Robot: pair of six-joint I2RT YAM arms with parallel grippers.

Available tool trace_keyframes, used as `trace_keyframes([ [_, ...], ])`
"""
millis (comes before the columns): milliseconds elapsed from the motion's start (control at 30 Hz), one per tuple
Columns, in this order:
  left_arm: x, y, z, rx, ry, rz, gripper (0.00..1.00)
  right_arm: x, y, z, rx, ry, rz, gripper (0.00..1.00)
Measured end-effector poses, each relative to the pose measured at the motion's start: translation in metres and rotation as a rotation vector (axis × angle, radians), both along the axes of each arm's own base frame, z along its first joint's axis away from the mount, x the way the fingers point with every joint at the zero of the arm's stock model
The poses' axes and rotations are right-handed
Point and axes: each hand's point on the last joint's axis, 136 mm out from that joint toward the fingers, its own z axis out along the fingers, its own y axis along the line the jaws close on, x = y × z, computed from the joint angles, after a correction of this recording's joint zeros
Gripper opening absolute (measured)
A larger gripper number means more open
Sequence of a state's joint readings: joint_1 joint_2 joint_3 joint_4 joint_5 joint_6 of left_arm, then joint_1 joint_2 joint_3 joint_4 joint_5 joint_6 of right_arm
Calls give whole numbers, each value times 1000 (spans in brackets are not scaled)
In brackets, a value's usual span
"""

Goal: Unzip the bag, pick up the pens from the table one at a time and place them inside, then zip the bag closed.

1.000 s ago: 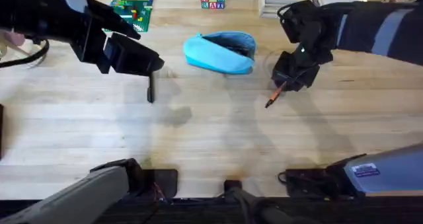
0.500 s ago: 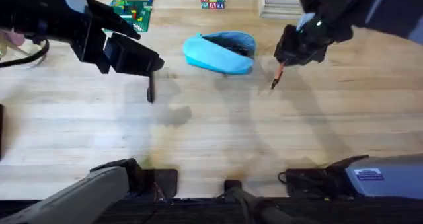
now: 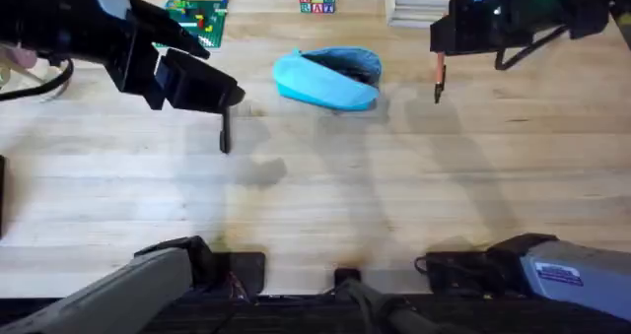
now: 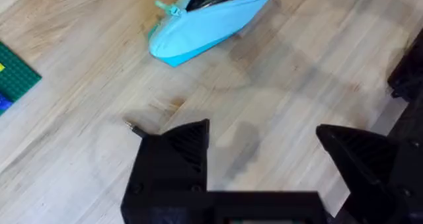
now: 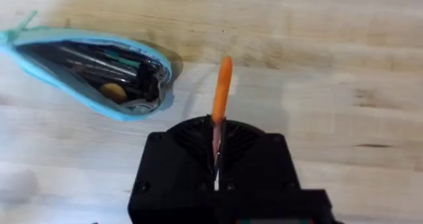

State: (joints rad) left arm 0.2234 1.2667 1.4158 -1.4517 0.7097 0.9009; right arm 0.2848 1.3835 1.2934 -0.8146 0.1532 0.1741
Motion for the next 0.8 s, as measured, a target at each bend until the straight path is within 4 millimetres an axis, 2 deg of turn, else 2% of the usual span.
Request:
trace_keyframes([
  [33,0,0,0,0,0,0,994,-1,0,2,-15,-8,25,31],
  [67,0,0,0,0,0,0,993,-1,0,10,-99,-40,157,31],
  [167,0,0,0,0,0,0,993,1,1,11,-152,-51,235,31],
  [200,0,0,0,0,0,0,993,3,5,13,-204,-71,320,31],
  [300,0,0,0,0,0,0,994,5,13,16,-253,-98,411,31],
  [333,0,0,0,0,0,0,994,7,22,19,-304,-128,504,31],
  [600,0,0,0,0,0,0,993,2,42,20,-445,-162,749,31],
  [633,0,0,0,0,0,0,993,-2,53,20,-486,-182,885,31],
  [667,0,0,0,0,0,0,993,-4,57,20,-486,-190,925,31],
  [733,0,0,0,0,0,0,994,-8,80,24,-463,-266,1093,31],
  [800,0,0,0,0,0,0,994,-10,86,25,-452,-288,1145,31],
])
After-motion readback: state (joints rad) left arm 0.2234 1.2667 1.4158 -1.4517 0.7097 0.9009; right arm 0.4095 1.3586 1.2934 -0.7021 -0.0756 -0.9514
